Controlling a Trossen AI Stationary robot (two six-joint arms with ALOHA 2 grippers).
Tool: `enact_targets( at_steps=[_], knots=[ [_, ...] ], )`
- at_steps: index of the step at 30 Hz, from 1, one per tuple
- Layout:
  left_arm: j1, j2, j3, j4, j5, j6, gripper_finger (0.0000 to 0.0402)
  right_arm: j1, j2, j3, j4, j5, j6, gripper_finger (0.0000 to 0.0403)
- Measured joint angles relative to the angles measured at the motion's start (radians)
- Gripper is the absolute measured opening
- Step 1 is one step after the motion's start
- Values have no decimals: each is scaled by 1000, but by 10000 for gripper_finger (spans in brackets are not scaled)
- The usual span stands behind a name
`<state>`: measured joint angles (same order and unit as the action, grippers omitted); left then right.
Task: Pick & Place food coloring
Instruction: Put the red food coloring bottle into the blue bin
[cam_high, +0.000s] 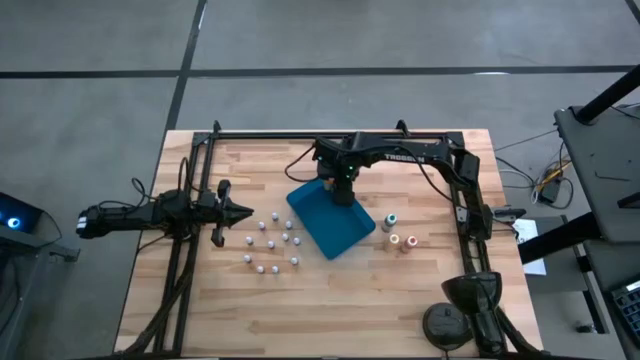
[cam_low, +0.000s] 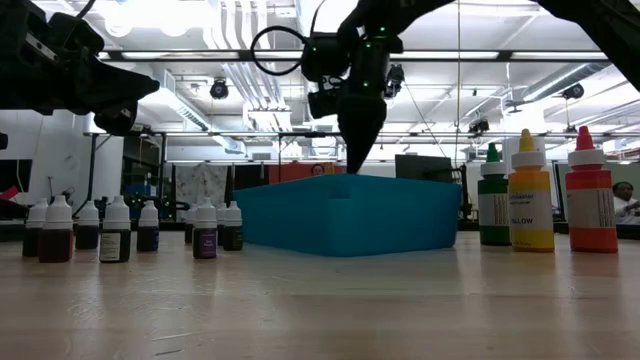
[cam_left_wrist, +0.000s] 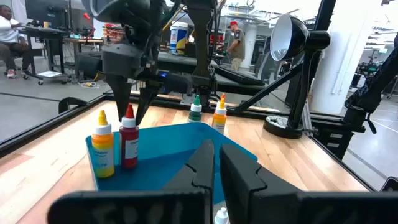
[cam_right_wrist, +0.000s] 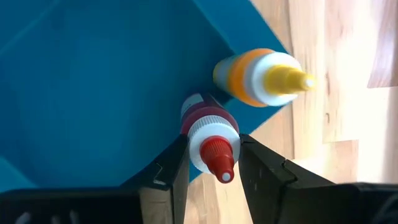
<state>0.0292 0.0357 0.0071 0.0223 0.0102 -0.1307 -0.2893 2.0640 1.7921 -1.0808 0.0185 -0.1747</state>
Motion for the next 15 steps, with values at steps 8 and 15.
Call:
enact_targets(
  at_steps=[8,15],
  knots=[
    [0,0,0,0,0,0,0,0,0,-9,15,0,0,107],
    [0,0,0,0,0,0,0,0,0,-9,19,3,0,138]
  ],
)
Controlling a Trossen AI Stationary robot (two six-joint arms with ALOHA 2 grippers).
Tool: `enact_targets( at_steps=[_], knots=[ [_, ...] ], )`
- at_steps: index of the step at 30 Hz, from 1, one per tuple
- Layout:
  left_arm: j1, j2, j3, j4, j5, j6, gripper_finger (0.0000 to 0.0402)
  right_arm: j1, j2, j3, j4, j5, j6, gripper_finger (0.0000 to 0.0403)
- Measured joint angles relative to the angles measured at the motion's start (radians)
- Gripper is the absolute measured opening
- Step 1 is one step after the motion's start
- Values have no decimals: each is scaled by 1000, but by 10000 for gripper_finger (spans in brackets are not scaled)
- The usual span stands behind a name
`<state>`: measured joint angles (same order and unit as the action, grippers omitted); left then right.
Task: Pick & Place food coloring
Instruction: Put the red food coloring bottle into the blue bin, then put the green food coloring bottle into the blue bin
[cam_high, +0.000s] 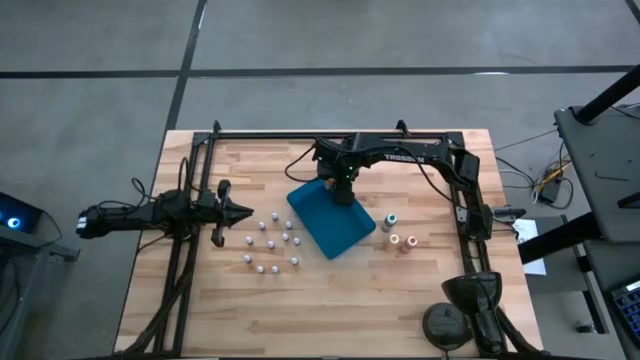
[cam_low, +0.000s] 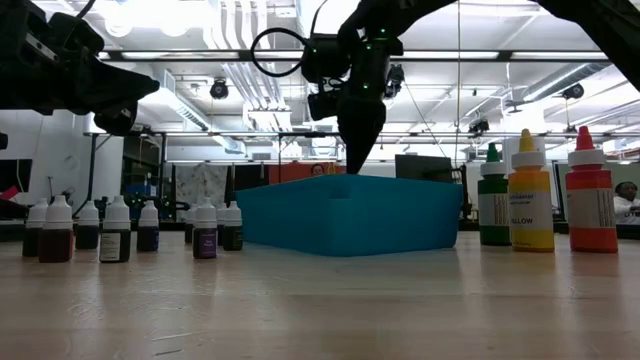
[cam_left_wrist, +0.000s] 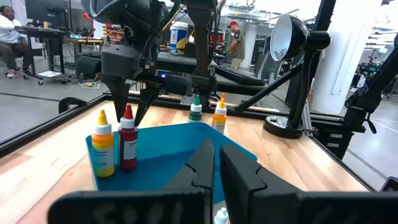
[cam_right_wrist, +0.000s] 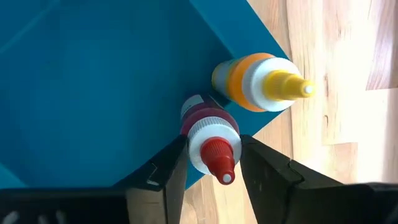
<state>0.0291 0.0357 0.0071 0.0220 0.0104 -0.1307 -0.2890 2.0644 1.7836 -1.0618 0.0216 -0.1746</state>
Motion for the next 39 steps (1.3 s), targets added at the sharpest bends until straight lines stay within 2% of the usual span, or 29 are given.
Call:
enact_targets(
  at_steps=[12,21,32,39],
  knots=[
    [0,0,0,0,0,0,0,0,-17,4,-4,0,0,175],
    [0,0,0,0,0,0,0,10,-79,9,-15,4,18,174],
    [0,0,0,0,0,0,0,83,-184,-20,-34,5,15,172],
    [0,0,0,0,0,0,0,108,-207,-26,-44,5,18,170]
  ],
)
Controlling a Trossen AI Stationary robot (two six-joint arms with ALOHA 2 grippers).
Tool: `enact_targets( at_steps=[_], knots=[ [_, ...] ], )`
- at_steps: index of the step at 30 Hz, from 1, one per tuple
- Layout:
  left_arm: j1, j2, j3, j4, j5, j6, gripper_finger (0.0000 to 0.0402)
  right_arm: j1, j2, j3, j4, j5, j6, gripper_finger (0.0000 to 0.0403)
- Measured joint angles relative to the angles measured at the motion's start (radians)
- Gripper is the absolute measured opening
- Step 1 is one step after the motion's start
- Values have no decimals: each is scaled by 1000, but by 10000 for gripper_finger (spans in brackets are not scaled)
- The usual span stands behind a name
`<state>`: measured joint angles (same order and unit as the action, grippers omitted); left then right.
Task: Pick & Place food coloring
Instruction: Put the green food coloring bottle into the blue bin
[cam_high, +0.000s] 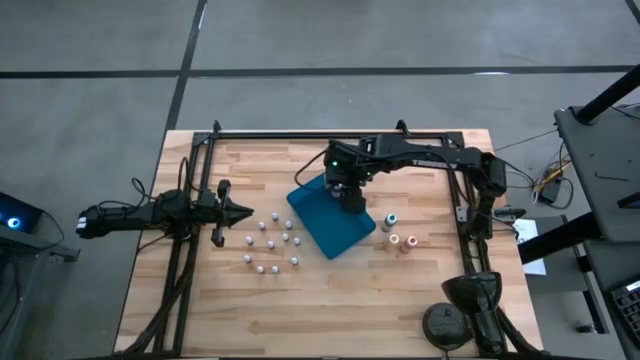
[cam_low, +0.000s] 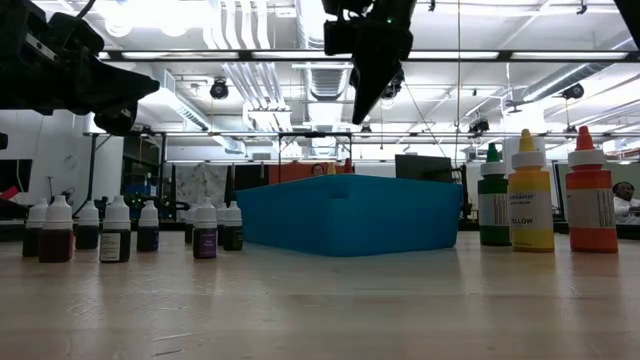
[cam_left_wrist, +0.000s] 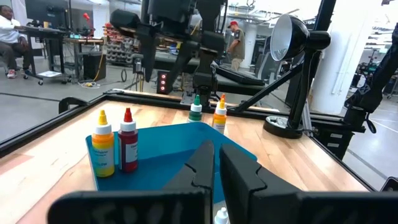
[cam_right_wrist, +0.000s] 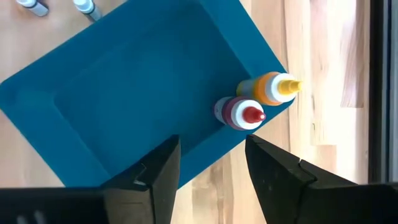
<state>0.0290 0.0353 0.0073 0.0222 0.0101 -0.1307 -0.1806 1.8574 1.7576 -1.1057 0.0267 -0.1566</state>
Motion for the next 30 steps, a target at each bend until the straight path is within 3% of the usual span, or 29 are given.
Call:
enact_targets(
  at_steps=[14,30],
  knots=[
    [0,0,0,0,0,0,0,38,-27,-47,-24,-1,-3,167],
    [0,0,0,0,0,0,0,110,-227,-307,-12,-1,37,167]
  ],
)
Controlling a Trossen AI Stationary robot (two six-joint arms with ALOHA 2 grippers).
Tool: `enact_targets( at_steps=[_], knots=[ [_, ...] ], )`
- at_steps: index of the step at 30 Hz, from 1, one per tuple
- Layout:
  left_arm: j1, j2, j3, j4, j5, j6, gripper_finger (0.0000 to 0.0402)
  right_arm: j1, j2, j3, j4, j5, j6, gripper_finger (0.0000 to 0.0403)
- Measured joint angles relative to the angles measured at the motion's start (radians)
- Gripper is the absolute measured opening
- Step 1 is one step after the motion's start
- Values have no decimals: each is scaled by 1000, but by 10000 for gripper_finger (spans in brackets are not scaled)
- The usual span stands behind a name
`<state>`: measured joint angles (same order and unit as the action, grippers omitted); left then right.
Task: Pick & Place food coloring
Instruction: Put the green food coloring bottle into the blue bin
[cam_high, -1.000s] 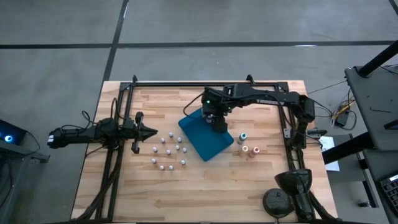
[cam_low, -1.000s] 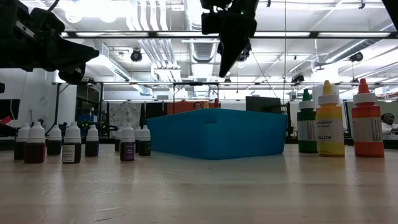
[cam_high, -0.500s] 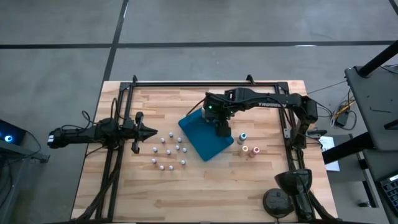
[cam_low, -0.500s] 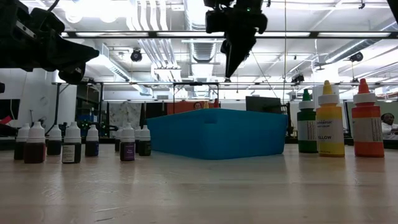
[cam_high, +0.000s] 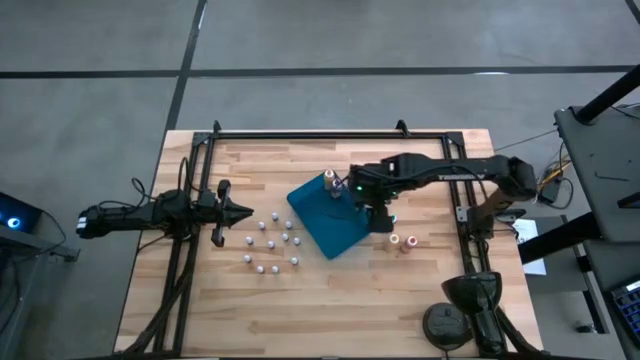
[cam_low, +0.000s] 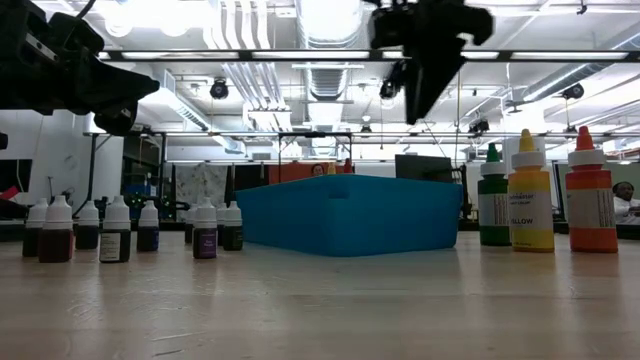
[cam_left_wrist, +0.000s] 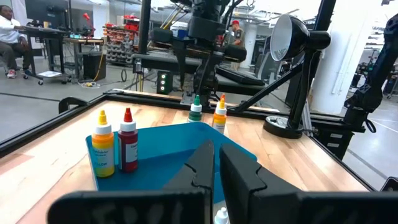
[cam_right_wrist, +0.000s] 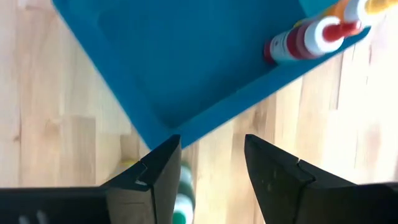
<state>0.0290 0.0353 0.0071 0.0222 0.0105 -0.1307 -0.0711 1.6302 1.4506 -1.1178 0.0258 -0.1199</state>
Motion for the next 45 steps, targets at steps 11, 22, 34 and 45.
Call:
enact_targets(
  at_steps=[11,22,34,45],
  knots=[
    [0,0,0,0,0,0,0,28,-190,-175,-5,0,-2,166],
    [0,0,0,0,0,0,0,37,-248,-228,-9,-1,-9,169],
    [0,0,0,0,0,0,0,37,-236,-234,-8,-1,-19,226],
    [0,0,0,0,0,0,0,36,-234,-324,-3,-2,-39,244]
  ],
)
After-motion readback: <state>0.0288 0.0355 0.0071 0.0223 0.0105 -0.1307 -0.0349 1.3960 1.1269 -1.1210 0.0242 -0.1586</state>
